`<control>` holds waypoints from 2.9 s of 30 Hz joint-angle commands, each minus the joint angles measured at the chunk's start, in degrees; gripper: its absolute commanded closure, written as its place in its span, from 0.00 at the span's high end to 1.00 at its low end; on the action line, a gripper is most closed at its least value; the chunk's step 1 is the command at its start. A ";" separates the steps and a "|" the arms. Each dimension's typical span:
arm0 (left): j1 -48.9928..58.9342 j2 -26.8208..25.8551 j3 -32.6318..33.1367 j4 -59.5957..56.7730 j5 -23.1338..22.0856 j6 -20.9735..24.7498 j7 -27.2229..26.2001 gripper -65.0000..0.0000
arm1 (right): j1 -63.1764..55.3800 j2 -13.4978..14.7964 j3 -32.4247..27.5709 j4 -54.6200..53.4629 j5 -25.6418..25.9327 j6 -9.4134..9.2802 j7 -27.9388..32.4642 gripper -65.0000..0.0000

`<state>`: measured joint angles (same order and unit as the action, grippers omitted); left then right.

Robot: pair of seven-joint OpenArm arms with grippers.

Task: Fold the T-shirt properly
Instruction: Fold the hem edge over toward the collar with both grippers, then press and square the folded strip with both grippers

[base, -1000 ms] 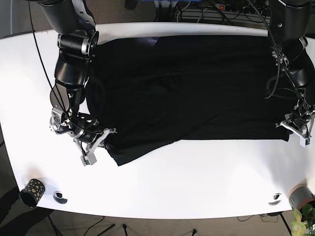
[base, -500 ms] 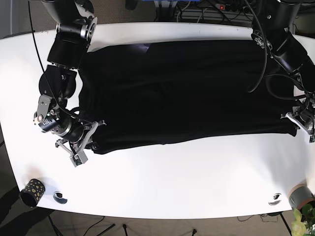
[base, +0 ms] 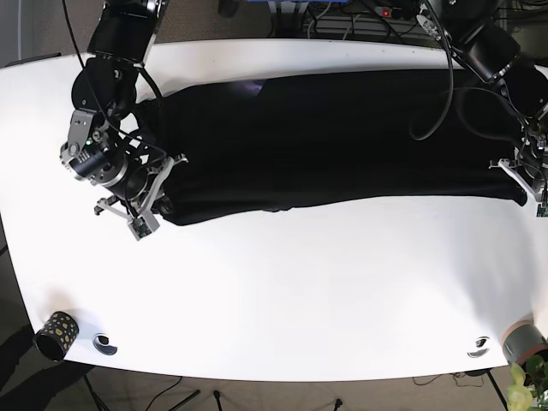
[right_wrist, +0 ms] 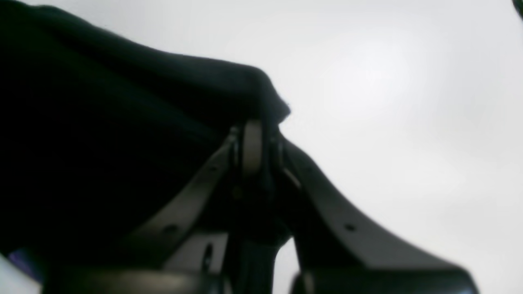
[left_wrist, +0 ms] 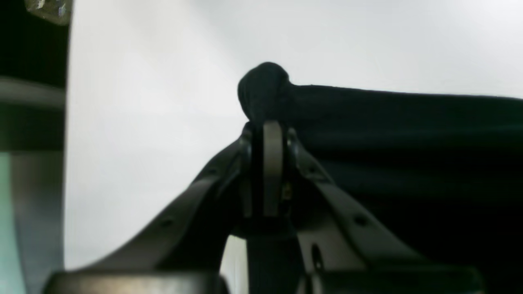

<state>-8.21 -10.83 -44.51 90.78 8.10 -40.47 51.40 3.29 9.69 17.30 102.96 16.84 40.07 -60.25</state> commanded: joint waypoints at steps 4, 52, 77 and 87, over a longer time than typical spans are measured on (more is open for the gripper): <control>3.42 -1.26 -0.10 1.74 0.21 0.47 -0.72 0.00 | -4.48 0.55 0.33 3.81 0.52 -0.07 1.13 0.00; 13.17 1.47 10.53 0.78 0.30 0.47 -0.98 0.49 | 16.62 -4.29 5.78 -37.59 5.44 -0.07 -5.03 0.45; 11.06 0.06 11.94 -5.82 0.30 0.47 -1.07 0.49 | -4.74 -3.50 12.19 -3.92 24.26 -0.07 -8.98 0.00; 8.34 -0.55 12.12 -8.28 0.21 0.47 -1.07 0.49 | -7.90 -3.50 14.39 -3.84 19.34 -0.07 -8.98 0.00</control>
<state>0.32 -11.16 -32.51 82.70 6.85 -39.97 48.62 -5.28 5.43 31.44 97.67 37.01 39.70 -70.32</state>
